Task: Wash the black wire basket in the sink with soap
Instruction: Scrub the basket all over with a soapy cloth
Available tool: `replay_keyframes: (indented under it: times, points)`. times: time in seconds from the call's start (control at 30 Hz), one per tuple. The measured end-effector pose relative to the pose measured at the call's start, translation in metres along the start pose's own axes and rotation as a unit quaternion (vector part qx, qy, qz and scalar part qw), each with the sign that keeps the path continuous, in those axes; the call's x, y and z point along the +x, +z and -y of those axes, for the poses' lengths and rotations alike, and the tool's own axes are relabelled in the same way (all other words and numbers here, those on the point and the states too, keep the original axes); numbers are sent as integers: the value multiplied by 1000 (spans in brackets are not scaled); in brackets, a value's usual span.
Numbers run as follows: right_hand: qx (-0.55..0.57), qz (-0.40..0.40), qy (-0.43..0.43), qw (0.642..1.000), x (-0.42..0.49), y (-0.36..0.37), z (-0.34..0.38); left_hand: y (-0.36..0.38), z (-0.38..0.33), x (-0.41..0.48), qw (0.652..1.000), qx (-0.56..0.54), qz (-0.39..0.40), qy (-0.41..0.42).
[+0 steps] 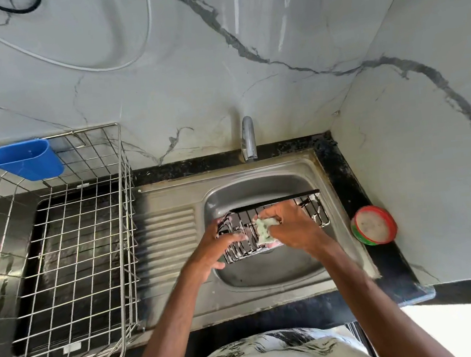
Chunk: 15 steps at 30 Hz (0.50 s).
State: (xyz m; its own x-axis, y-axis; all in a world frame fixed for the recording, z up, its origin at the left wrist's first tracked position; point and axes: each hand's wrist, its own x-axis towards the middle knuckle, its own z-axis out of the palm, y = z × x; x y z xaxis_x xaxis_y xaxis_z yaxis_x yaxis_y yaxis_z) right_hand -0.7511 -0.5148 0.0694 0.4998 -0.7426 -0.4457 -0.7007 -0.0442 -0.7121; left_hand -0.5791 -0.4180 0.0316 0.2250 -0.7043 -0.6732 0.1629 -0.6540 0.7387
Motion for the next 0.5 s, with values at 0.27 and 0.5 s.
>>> replay_keyframes:
  times: [0.27,0.5]
  points:
    - [-12,-47,-95,994,-8,-15,3,12,9,-2,998,-1,-54,-30]
    - [23,-198,-98,975,4,-29,-5,17,6,-9,998,33,-58,-21]
